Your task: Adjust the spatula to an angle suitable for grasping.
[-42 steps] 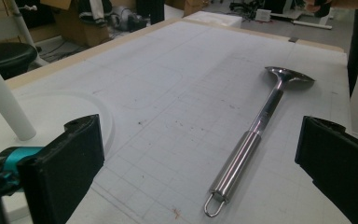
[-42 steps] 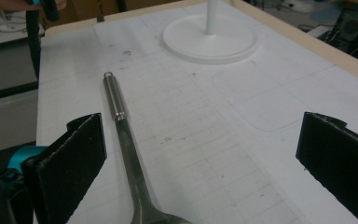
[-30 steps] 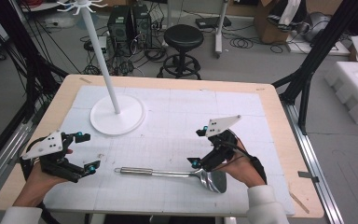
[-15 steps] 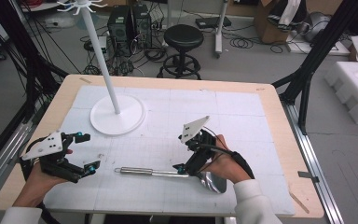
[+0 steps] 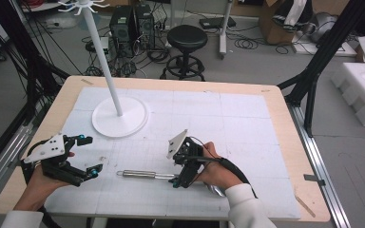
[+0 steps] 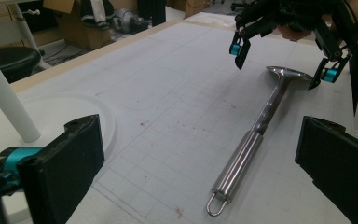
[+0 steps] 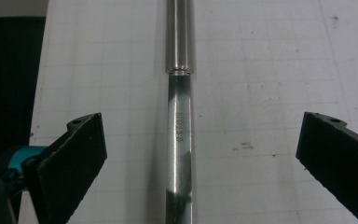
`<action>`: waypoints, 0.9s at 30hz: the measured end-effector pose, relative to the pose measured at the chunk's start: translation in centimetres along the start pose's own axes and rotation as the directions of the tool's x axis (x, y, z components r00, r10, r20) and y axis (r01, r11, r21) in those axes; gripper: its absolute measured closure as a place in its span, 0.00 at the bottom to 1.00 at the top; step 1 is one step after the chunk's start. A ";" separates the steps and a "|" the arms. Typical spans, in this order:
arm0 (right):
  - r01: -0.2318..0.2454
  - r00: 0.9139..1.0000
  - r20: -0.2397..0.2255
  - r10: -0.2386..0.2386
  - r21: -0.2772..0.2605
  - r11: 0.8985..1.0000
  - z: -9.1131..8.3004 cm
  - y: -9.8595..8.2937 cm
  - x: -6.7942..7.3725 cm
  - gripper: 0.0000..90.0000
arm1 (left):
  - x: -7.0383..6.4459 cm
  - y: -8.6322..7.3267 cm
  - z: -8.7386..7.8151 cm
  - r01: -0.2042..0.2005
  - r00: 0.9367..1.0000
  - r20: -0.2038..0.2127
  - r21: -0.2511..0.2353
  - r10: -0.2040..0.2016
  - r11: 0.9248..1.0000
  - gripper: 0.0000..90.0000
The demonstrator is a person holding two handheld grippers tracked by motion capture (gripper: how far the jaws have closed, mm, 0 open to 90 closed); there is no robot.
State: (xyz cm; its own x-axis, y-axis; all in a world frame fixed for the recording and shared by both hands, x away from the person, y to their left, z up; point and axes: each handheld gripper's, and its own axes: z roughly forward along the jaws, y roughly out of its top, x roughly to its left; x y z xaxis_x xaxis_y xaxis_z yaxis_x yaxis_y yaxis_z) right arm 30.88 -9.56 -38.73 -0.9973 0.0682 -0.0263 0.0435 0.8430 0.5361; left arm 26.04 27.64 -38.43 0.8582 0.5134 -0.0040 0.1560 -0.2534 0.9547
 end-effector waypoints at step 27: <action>-0.018 0.999 -0.035 0.026 0.206 0.978 3.4 1.0 0.6 0.59 | -0.1 -0.1 0.2 0.000 1.000 0.001 0.005 0.000 1.000 0.02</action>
State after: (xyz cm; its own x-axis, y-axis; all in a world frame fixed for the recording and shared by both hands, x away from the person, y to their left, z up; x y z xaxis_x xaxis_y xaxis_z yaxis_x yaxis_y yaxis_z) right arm 30.53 -6.81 -41.07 -0.9973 0.0709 0.0174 0.0725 0.9336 0.3508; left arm 26.05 27.47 -38.54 0.8585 0.5129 -0.0044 0.1589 -0.2577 0.9531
